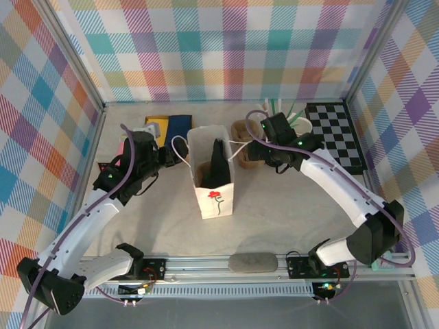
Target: Pack the takeout coffee
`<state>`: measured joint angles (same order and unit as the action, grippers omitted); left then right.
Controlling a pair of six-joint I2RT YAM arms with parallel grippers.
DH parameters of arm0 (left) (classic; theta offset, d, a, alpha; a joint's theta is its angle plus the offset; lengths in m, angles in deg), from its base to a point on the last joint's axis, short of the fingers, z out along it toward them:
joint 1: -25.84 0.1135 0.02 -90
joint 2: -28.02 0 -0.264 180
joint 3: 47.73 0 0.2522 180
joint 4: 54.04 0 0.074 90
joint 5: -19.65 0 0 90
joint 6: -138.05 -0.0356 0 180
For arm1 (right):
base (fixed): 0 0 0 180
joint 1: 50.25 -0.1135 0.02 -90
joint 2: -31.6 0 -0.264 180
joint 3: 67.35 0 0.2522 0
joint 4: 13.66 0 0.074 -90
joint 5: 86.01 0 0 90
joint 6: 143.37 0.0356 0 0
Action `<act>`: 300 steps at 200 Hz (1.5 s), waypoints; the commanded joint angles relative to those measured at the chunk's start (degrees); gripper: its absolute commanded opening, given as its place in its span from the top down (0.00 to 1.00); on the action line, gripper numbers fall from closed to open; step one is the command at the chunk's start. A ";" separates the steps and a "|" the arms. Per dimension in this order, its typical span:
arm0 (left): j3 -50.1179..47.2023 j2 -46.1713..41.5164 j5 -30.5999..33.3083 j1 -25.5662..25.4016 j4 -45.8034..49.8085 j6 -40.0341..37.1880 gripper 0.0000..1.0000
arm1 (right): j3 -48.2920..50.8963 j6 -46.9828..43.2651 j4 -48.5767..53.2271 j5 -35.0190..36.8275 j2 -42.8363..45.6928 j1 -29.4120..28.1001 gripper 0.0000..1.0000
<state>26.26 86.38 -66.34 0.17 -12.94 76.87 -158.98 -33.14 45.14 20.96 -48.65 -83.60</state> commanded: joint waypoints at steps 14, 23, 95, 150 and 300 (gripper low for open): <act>1.57 -2.73 6.03 0.87 5.54 -4.31 0.19 | -1.85 -3.24 1.90 2.27 4.47 0.43 0.11; 1.56 -3.66 7.00 0.87 5.89 -4.92 0.19 | -1.70 -3.60 1.98 2.52 5.42 0.47 0.07; 0.46 -10.27 11.46 0.80 5.13 -8.34 0.19 | -0.66 -7.91 1.06 4.91 12.45 0.47 0.01; -2.26 -16.03 10.17 0.80 -0.69 -10.59 0.19 | 4.09 -11.33 -5.23 5.51 20.00 0.47 0.01; -2.82 -14.07 6.72 0.80 -2.99 -8.87 0.19 | 2.68 1.05 -5.61 -33.15 11.59 0.43 0.01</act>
<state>21.60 72.66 -58.86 0.28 -13.64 67.12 -153.97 -40.31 40.05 2.25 -36.23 -83.22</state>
